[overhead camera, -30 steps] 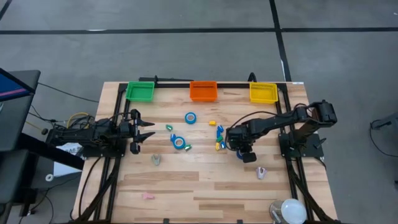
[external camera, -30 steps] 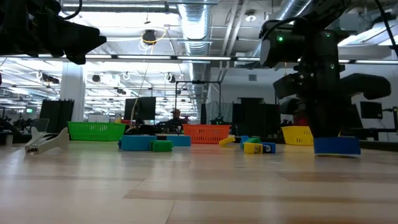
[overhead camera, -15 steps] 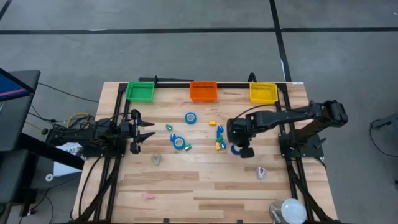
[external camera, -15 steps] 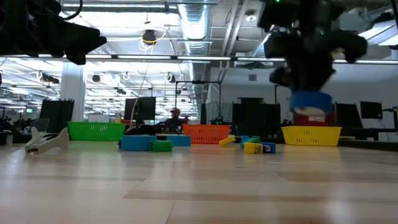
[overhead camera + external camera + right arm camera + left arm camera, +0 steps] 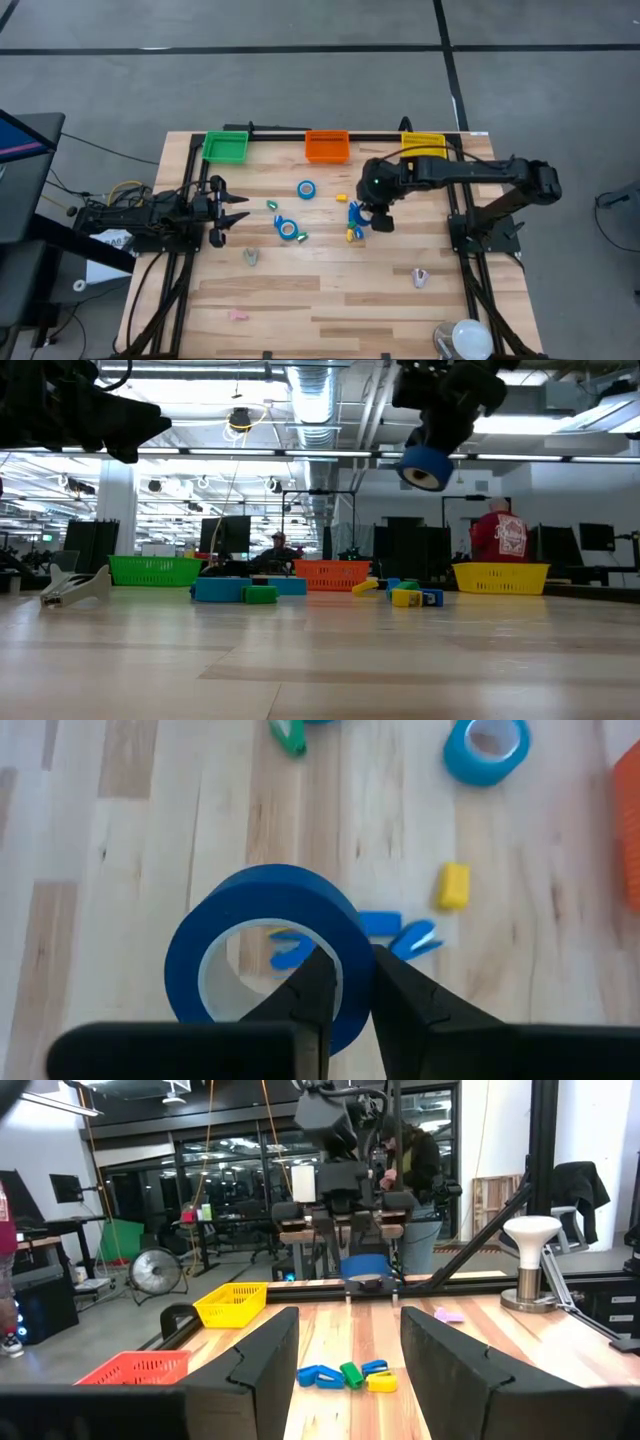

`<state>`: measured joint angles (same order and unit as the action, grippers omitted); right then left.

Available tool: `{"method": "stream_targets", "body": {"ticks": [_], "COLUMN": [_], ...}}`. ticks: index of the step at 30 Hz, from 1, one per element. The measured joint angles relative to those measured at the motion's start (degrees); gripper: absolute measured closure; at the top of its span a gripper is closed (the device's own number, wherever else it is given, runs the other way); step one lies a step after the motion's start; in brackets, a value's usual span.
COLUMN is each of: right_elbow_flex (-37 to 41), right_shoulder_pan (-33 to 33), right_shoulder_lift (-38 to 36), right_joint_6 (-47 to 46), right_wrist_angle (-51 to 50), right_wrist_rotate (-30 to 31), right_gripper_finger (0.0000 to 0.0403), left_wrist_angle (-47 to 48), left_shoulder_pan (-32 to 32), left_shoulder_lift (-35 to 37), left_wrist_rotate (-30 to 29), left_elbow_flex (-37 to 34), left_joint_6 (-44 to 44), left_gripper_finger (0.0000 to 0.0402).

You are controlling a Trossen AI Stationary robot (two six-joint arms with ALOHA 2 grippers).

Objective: Pick and place Stapler, Stapler remover, tape
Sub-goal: Put the dark blue tape into the yellow bin

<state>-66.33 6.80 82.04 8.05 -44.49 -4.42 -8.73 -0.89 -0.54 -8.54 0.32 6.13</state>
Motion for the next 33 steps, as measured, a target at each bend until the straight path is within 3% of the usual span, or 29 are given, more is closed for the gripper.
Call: {"method": "stream_targets", "body": {"ticks": [17, 33], "right_elbow_flex": [-0.67, -0.67], "right_shoulder_pan": [2.29, 14.29], "right_shoulder_lift": [0.00, 0.00], "right_joint_6": [0.06, 0.08], "right_wrist_angle": [0.81, -3.74], "right_wrist_rotate": [0.00, 0.44], "right_gripper_finger": [0.0356, 0.0356], "left_wrist_angle": [-0.37, -0.74], "left_shoulder_pan": [-0.01, -0.02], "left_shoulder_lift": [0.00, 0.00], "left_wrist_rotate": [0.00, 0.00], "left_elbow_flex": [0.00, 0.00], "left_joint_6": [0.00, 0.00], "left_gripper_finger": [0.0234, 0.0234]}}
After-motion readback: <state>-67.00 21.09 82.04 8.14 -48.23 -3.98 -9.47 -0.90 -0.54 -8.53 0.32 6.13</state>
